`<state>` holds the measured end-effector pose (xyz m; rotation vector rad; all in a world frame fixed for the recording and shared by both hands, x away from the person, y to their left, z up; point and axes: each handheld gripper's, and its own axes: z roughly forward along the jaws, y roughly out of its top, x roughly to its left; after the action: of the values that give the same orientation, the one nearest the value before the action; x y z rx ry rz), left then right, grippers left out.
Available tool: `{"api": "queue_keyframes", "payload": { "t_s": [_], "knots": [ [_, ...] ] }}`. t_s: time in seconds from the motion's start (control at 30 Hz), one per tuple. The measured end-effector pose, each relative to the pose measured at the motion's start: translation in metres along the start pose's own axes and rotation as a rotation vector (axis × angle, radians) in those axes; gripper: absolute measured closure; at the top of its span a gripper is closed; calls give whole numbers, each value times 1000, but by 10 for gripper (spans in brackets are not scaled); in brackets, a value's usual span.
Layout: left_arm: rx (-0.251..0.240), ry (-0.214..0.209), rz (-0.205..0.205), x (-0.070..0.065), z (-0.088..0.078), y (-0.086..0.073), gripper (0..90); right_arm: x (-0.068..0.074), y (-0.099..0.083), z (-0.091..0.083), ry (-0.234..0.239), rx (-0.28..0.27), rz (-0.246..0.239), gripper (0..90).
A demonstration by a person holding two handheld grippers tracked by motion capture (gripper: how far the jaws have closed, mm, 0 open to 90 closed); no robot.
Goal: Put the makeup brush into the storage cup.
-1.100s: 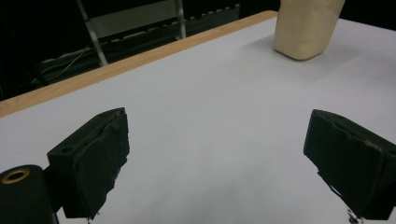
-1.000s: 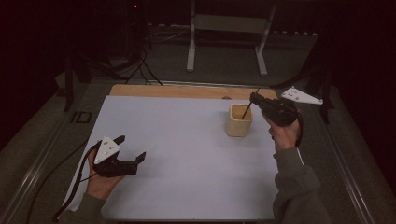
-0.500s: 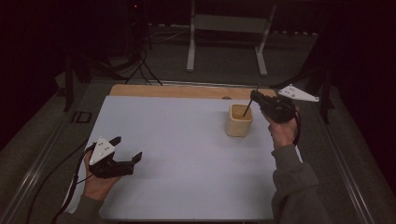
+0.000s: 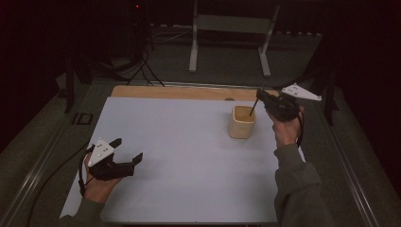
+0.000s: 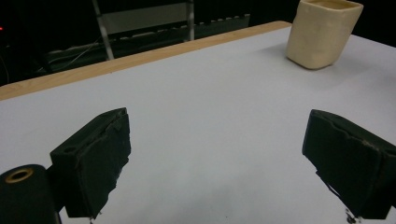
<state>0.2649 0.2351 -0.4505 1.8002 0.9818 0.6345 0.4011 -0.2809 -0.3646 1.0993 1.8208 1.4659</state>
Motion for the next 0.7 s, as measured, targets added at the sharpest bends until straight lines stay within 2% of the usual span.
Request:
{"api": "queue_keyframes", "payload": {
  "t_s": [0.7],
  "knots": [
    [6,-5,-1,0,1,0,95,3,-6,9,1,22,-1,854]
  ]
}}
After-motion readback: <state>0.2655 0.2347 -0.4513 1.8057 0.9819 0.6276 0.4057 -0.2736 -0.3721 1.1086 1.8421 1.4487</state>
